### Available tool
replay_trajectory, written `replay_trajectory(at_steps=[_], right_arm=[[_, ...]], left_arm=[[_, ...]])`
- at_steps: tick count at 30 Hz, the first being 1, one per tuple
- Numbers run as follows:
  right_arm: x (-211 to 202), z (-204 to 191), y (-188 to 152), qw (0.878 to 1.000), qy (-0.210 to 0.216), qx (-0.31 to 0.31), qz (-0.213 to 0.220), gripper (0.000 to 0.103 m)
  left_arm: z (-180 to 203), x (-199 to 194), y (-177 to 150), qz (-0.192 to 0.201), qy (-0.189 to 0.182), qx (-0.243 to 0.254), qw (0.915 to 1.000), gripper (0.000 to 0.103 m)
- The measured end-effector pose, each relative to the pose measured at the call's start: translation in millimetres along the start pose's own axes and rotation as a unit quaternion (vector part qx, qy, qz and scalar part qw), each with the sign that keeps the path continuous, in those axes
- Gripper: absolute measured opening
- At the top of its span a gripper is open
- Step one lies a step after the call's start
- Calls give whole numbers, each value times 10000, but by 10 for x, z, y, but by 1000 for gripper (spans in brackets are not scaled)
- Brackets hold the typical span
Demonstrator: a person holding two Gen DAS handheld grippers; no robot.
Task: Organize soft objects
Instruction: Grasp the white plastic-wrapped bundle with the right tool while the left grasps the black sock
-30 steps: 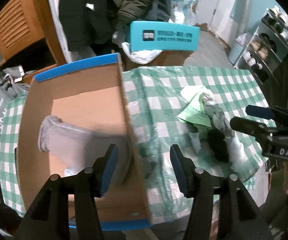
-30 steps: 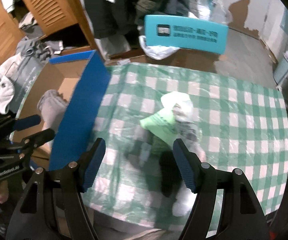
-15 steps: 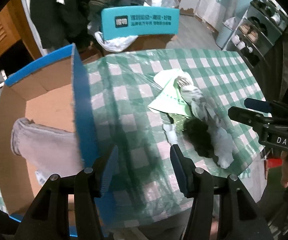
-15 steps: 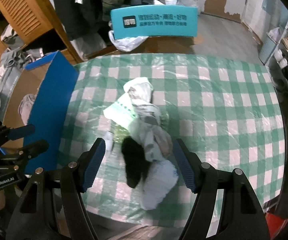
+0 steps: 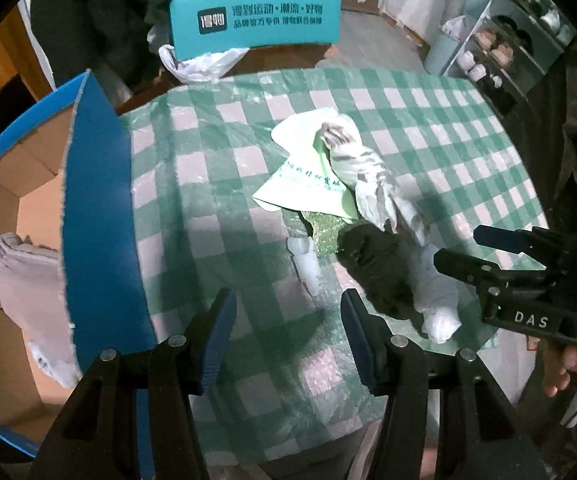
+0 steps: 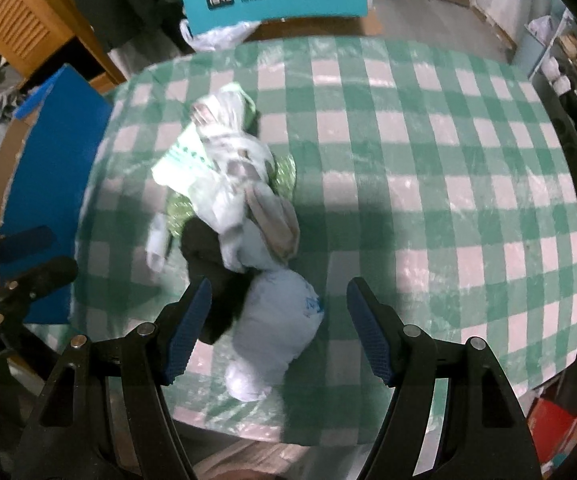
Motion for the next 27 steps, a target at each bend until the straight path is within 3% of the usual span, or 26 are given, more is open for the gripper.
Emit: replay_trajectory(at_steps=[19,21,27], right_arm=[[449,26,-172,9982,122,-51,-587,71],[486,26,-193,9978,138,-103,-634,61],[473,25,-203,9982,113,-273,-528,51]], left_arm=[[156,451,-5,-470,-237,-261,9983,58],[181,473,11,-477,-248,-242,9983,62],[266,540,58,-501,-275,-190,9982,63]])
Point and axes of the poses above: each gripper's, at about its wrist camera, not at the fingertips, and x roughly the way its jaws point, z to its right, y to its top, the point moved 4 cm from there along x, roughly the way its jaws point, and after that the axes turned 4 degrees about -y, right-handed, at the moved point
